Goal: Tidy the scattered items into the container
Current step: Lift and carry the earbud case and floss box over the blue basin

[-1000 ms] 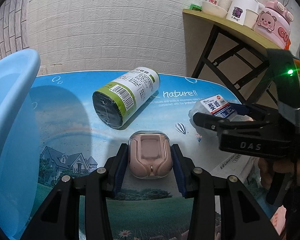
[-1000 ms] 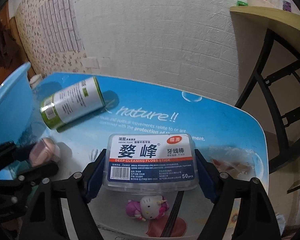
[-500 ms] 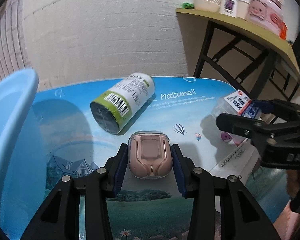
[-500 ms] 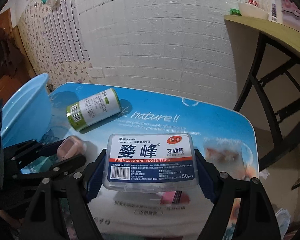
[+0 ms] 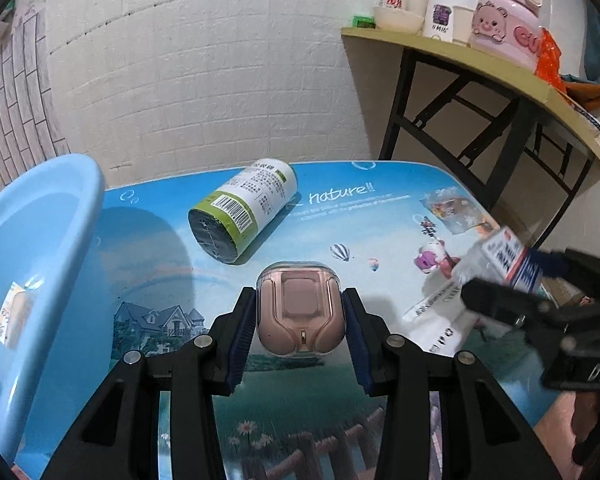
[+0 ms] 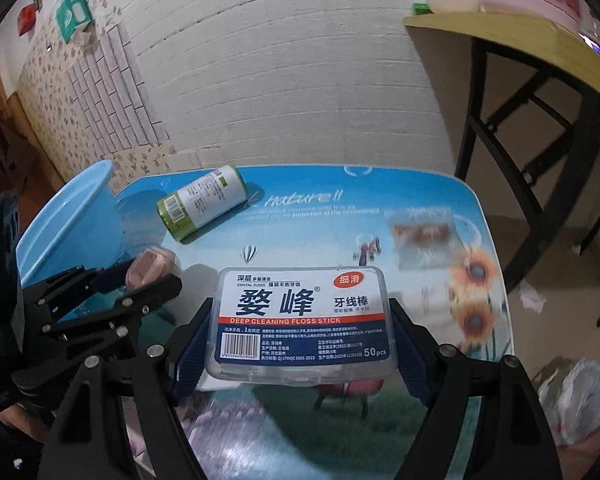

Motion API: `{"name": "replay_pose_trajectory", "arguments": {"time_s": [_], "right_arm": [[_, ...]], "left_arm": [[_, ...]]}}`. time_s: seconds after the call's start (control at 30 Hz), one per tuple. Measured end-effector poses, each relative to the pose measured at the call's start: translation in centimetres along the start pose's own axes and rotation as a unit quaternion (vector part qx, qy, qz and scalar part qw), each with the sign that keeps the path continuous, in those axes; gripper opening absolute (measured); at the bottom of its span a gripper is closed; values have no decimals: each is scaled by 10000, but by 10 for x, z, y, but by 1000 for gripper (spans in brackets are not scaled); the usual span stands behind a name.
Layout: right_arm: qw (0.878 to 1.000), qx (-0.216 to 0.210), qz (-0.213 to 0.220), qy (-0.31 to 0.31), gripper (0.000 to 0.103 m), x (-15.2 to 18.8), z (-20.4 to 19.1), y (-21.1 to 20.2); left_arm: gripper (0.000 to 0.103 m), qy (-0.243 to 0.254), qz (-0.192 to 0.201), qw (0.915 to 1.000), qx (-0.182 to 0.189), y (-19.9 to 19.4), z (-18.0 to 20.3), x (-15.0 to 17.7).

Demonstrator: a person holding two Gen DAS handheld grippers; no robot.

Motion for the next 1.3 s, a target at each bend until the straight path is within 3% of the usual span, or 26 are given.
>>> {"name": "replay_pose_trajectory", "arguments": {"time_s": [0.3, 0.6, 1.3], "right_arm": [[9978, 218, 167, 598, 82, 27, 0, -24], [9984, 198, 208, 492, 82, 32, -10, -37], [9981, -46, 414, 453, 82, 20, -39, -59]], "left_arm": [[41, -24, -131, 9999, 28, -9, 4, 22], [41, -124, 33, 9999, 46, -28, 6, 24], [41, -209, 704, 9972, 118, -83, -9, -15]]}}
Point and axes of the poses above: each gripper's, at about its wrist camera, not at the fingertips, and y roughly the way its jaws point, z to its right, x to its underside, the point moved 7 cm from there along y, roughly the way its jaws point, and after that the axes turned 2 degrees about -x, right-handed, at the moved point
